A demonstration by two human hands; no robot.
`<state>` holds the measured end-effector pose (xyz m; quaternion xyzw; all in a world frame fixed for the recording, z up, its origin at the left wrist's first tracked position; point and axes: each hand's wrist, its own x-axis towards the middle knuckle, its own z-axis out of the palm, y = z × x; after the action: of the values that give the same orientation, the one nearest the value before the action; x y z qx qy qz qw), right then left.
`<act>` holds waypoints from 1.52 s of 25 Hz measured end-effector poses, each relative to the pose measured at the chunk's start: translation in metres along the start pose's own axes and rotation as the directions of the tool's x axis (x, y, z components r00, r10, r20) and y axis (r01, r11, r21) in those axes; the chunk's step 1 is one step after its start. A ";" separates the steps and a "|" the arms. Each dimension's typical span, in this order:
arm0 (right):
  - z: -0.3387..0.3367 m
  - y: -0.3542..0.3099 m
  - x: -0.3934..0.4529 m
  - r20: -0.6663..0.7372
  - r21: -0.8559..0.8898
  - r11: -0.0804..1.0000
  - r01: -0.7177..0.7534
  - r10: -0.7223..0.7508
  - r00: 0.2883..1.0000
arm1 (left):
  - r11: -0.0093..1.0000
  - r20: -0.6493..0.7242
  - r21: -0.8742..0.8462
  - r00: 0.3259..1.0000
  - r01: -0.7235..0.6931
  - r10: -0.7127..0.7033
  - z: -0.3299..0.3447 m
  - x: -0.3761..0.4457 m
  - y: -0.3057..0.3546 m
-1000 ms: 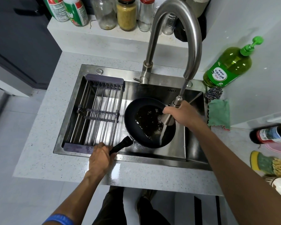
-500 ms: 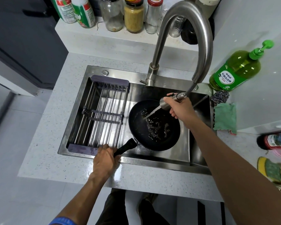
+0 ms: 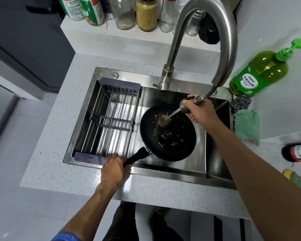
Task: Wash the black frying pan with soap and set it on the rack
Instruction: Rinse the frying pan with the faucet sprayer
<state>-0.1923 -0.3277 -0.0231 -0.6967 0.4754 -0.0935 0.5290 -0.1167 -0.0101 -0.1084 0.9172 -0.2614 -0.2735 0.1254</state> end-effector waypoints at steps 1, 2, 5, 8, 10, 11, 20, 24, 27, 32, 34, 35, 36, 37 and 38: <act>0.000 0.001 0.000 0.012 -0.003 1.000 0.002 -0.002 1.000 | 1.000 0.000 0.005 1.000 -0.002 0.002 0.000 0.000 0.000; -0.001 0.003 0.001 0.017 -0.008 1.000 0.007 -0.006 1.000 | 1.000 0.000 0.008 1.000 -0.002 0.002 0.001 0.000 0.000; -0.007 0.003 0.003 0.006 -0.049 0.999 0.021 -0.021 1.000 | 1.000 0.005 0.011 1.000 0.007 -0.007 0.001 0.000 0.000; -0.010 0.005 0.005 0.037 -0.083 0.996 0.039 -0.036 0.999 | 1.000 0.006 0.005 1.000 0.022 -0.022 0.003 0.000 0.000; -0.010 0.005 0.005 0.031 -0.111 0.992 0.054 -0.051 0.998 | 0.999 0.012 0.014 0.999 0.034 -0.034 0.002 0.000 0.001; -0.011 0.005 0.006 0.027 -0.125 0.990 0.058 -0.055 0.998 | 0.999 0.010 0.037 1.000 0.029 -0.030 0.001 0.000 0.002; -0.032 0.007 -0.002 0.116 -0.290 0.952 0.100 -0.068 0.991 | 0.999 0.046 0.020 0.999 0.026 -0.027 -0.003 0.002 0.003; -0.034 0.011 -0.012 0.048 -0.408 0.910 0.074 -0.059 0.997 | 0.999 0.050 0.039 0.999 0.012 -0.014 -0.003 0.002 0.004; -0.028 0.014 -0.021 0.062 -0.364 0.931 0.037 -0.015 0.998 | 0.999 0.051 0.038 0.998 0.025 -0.027 -0.003 0.002 0.004; -0.018 0.015 -0.027 0.113 -0.223 0.974 0.028 -0.002 0.994 | 0.999 0.039 0.000 0.998 0.039 -0.039 0.000 0.003 0.002; -0.025 0.013 -0.027 0.042 -0.306 0.952 0.019 -0.007 0.999 | 0.999 0.043 0.001 0.998 0.038 -0.038 0.000 0.004 0.000; -0.026 0.015 -0.027 0.008 -0.349 0.937 0.014 -0.012 1.000 | 0.999 0.044 0.001 0.998 0.038 -0.038 0.000 0.003 0.000; -0.025 0.016 -0.029 -0.005 -0.369 0.929 0.013 -0.016 1.000 | 0.999 0.047 0.004 0.998 0.042 -0.042 0.000 0.003 0.000; -0.021 0.017 -0.030 0.013 -0.357 0.934 0.015 -0.012 1.000 | 0.999 0.053 0.009 0.998 0.044 -0.045 -0.001 0.003 0.000; -0.014 0.016 -0.032 0.052 -0.303 0.953 0.021 -0.005 0.999 | 0.999 0.061 0.018 0.997 0.045 -0.046 -0.001 0.003 0.000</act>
<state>-0.2279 -0.3123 -0.0185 -0.7751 0.4658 -0.0050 0.4269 -0.1137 -0.0122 -0.1086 0.9151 -0.2462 -0.3022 0.1036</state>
